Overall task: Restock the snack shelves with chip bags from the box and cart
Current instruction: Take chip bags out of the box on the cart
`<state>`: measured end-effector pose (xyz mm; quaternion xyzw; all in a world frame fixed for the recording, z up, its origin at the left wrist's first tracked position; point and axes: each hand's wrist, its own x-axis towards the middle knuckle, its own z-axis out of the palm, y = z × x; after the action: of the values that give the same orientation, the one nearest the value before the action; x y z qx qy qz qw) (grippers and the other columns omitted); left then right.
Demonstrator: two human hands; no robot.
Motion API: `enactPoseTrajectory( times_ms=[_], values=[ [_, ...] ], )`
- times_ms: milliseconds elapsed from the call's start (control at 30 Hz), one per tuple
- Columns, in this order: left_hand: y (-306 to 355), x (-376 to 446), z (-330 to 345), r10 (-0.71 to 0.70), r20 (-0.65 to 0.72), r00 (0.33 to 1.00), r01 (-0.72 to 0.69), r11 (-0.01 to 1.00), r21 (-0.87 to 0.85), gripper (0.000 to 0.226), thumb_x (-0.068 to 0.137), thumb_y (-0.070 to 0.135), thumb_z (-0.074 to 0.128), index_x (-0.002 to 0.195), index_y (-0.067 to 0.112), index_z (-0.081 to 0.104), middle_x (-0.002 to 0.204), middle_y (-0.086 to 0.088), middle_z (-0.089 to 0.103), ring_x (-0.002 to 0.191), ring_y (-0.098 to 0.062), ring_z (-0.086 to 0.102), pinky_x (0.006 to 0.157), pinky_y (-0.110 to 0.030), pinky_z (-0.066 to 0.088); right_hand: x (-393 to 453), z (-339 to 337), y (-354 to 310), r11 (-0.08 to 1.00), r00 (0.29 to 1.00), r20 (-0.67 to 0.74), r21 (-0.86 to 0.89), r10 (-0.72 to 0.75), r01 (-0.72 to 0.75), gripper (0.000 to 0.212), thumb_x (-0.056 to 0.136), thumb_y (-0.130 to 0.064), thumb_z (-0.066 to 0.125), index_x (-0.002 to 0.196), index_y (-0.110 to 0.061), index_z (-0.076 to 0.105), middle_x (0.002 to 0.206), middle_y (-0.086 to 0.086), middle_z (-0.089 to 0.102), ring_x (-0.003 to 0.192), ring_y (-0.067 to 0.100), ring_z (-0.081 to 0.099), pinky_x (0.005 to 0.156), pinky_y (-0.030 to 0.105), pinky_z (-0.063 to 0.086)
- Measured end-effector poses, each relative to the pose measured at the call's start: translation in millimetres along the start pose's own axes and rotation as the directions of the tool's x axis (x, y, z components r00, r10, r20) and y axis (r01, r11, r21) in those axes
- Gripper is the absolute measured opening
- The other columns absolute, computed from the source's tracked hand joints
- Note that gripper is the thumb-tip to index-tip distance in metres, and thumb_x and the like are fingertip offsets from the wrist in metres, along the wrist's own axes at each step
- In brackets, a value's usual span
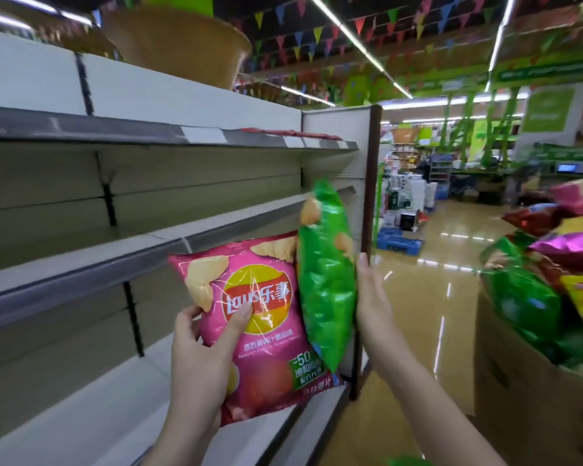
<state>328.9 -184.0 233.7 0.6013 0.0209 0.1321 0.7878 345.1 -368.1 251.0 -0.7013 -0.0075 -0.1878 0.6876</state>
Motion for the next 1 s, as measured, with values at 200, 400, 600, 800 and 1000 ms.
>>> enactPoseTrajectory(
  times_ms=[200, 400, 600, 800, 1000],
  values=[
    [21, 20, -39, 0.075, -0.008, 0.997, -0.074, 0.996, 0.049, 0.039, 0.073, 0.028, 0.076, 0.101, 0.032, 0.049, 0.097, 0.009, 0.065, 0.072, -0.011, 0.072, 0.051, -0.025, 0.057, -6, 56, -15, 0.991, 0.985, 0.164, 0.112, 0.054, -0.073, 0.051, 0.069, -0.041, 0.071, 0.113, -0.024, 0.052, 0.092, -0.005, 0.073, 0.076, 0.005, 0.072, 0.062, 0.018, 0.055],
    [66, 35, -74, 0.085, -0.017, 0.996, -0.084, 0.994, 0.068, 0.065, 0.056, 0.038, 0.077, 0.114, 0.021, 0.053, 0.096, -0.003, 0.070, 0.066, -0.019, 0.073, 0.054, -0.033, 0.056, 13, 52, -33, 0.855, 0.954, 0.279, 0.461, 0.114, -0.237, 0.026, 0.081, -0.025, 0.058, 0.098, -0.008, 0.069, 0.090, 0.015, 0.075, 0.070, 0.025, 0.073, 0.058, 0.032, 0.061],
    [90, 45, -99, 0.142, -0.063, 0.988, -0.135, 0.986, 0.098, 0.064, 0.055, 0.037, 0.077, 0.114, 0.026, 0.052, 0.097, -0.001, 0.069, 0.064, -0.020, 0.073, 0.055, -0.034, 0.056, 31, 59, -27, 0.763, 0.923, 0.369, 0.563, 0.111, -0.317, 0.027, 0.066, -0.036, 0.064, 0.070, -0.015, 0.080, 0.079, 0.008, 0.075, 0.064, 0.018, 0.072, 0.051, 0.026, 0.057],
    [96, 48, -104, 0.141, -0.116, 0.983, -0.132, 0.988, 0.084, 0.055, 0.063, 0.033, 0.079, 0.111, 0.029, 0.052, 0.101, -0.002, 0.070, 0.071, -0.022, 0.074, 0.056, -0.035, 0.058, 46, 87, -26, 0.784, 0.830, 0.542, 0.456, 0.131, -0.422, 0.056, 0.074, -0.061, 0.061, 0.100, -0.014, 0.077, 0.103, 0.015, 0.074, 0.081, 0.025, 0.074, 0.058, 0.032, 0.060],
    [117, 46, -126, 0.069, -0.168, 0.983, -0.044, 0.988, 0.147, 0.061, 0.064, 0.034, 0.078, 0.115, 0.022, 0.047, 0.088, -0.009, 0.074, 0.067, -0.026, 0.073, 0.053, -0.034, 0.058, 62, 109, -38, 0.853, 0.647, 0.749, 0.237, 0.145, -0.465, 0.075, 0.044, -0.037, 0.094, 0.109, -0.007, 0.074, 0.119, 0.019, 0.068, 0.104, 0.033, 0.068, 0.084, 0.043, 0.058]
  ],
)
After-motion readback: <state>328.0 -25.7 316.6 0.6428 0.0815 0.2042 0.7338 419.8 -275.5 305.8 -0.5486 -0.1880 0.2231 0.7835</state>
